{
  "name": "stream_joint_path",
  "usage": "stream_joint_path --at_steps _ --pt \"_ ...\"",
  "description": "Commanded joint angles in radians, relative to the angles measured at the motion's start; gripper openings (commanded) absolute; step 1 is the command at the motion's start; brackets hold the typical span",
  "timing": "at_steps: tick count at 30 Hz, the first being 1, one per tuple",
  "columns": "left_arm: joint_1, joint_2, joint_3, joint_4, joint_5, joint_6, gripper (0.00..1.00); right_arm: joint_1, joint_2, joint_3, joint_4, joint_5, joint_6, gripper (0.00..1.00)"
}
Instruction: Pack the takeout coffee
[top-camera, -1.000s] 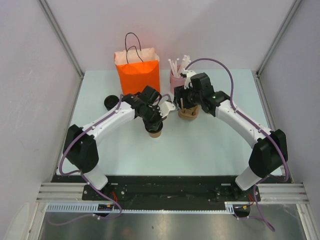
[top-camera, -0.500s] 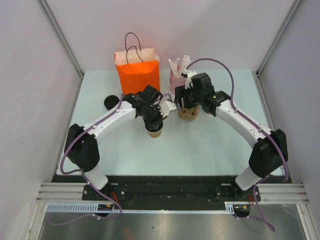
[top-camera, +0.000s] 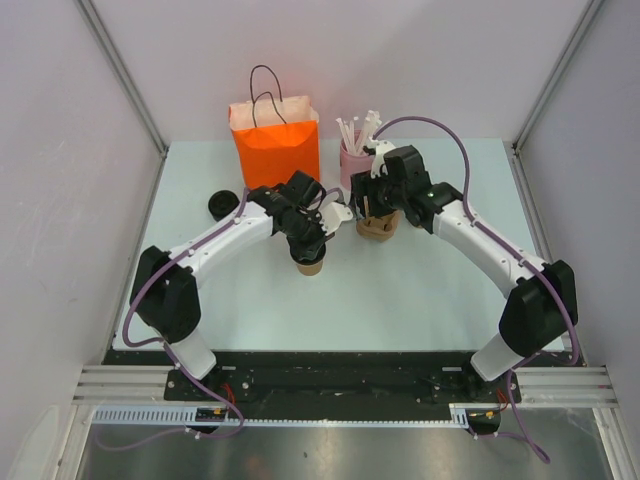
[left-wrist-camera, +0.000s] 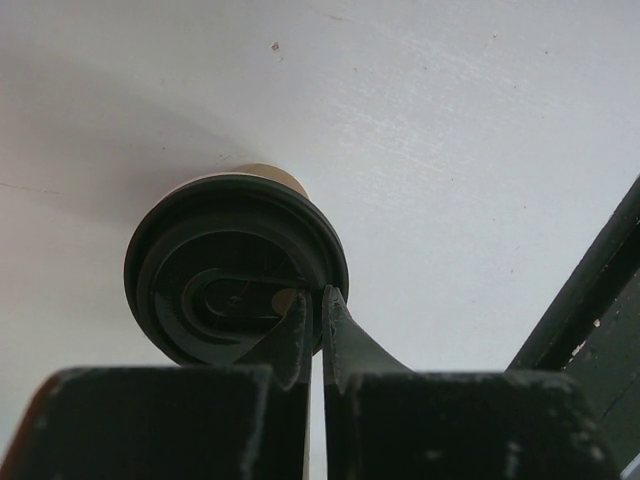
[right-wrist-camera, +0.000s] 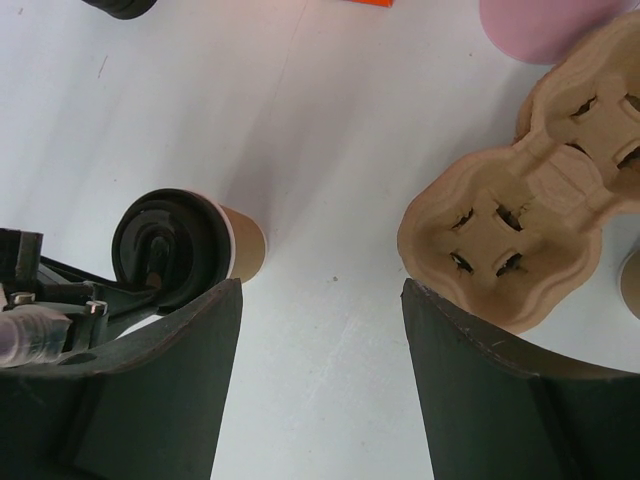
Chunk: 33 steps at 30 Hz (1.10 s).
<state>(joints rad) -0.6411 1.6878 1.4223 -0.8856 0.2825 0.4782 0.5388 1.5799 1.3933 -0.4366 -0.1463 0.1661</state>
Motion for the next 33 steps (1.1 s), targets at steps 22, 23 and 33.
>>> stream_joint_path --at_steps 22,23,33 --pt "-0.005 -0.002 -0.005 -0.012 0.029 0.037 0.23 0.007 -0.041 0.003 0.033 -0.018 0.001 0.72" --pt "-0.005 -0.002 0.0 -0.012 0.029 0.037 0.26 0.007 -0.04 0.003 0.033 -0.018 0.001 0.72" --pt "-0.003 -0.054 0.062 -0.015 0.021 0.019 0.49 0.013 -0.024 0.003 0.041 -0.039 0.006 0.72"
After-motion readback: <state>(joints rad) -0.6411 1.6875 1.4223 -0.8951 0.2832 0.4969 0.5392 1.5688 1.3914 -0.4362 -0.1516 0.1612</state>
